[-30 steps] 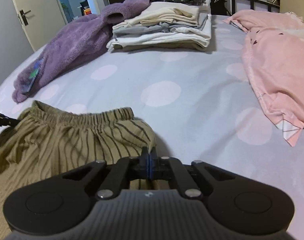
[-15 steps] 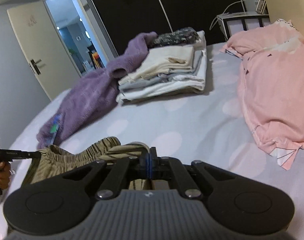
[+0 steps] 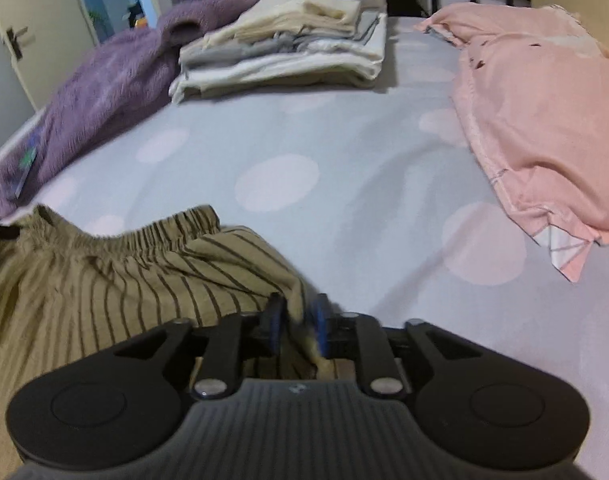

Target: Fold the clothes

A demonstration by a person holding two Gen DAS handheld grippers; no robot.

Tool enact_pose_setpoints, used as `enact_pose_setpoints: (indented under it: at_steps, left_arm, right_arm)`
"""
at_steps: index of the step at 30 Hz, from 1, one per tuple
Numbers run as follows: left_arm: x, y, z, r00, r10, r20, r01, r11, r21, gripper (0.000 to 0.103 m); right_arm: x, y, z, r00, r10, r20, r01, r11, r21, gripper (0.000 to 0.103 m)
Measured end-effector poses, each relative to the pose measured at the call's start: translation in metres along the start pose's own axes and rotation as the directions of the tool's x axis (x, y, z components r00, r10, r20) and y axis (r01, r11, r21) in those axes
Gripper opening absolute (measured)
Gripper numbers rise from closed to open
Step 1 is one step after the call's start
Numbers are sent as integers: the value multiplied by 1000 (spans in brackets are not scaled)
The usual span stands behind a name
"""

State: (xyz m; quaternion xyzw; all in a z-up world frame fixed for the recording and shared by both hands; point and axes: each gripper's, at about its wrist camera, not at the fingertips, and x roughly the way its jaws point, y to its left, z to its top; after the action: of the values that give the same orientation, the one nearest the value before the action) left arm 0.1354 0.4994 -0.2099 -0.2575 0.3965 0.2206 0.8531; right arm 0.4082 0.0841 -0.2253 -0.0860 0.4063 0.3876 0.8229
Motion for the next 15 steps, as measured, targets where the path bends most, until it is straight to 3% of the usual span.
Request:
enact_pose_setpoints:
  at_steps: [3,8,11,15]
  left_arm:
    - [-37,14,-6,993,-79,86,85,994,-65,25]
    - [-85,13,-33,991,-63,120,60,998,32,25]
    - [-106,4,-68,991,-106,79,102,994,42,25]
    - [-135,-10,-130,987,-163,-13,163,987,-2,25]
  right_arm:
    - [-34,-2,-8,998,9,55,-9,1000,-6,35]
    - [-87,6,-31,995,30,92,-27,999,-36,37]
    - [-110,22,-57,995,79,53,-78,997,-25,39]
    - [-135,68,-105,983,172,-63,-175,983,-49,44]
